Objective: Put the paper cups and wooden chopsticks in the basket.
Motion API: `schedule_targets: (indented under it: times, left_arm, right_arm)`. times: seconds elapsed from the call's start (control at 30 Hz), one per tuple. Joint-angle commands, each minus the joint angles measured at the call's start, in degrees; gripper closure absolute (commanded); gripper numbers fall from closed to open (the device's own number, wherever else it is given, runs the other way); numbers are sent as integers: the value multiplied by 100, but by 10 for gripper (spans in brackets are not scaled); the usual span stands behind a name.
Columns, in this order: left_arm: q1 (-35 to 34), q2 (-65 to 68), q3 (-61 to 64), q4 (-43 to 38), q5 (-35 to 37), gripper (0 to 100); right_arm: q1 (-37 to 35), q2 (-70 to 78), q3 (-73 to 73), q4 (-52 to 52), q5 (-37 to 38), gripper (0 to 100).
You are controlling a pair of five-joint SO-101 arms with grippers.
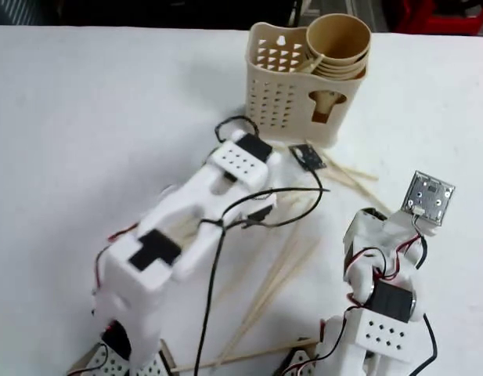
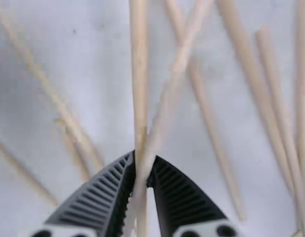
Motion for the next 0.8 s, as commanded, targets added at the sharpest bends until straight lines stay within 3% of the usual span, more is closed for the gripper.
schedule_targets:
  times: [0.0, 0.43, 0.77]
  left_arm:
    - [-22, -1411, 308, 97, 70, 980]
    - [-207, -3538, 607, 97, 88, 980]
    - [-110, -3785, -1152, -9, 677, 980]
  right_arm:
    - [57, -136, -53, 13, 0, 978]
    - [57, -136, -53, 13, 0, 978]
    - [48, -136, -53, 13, 0, 978]
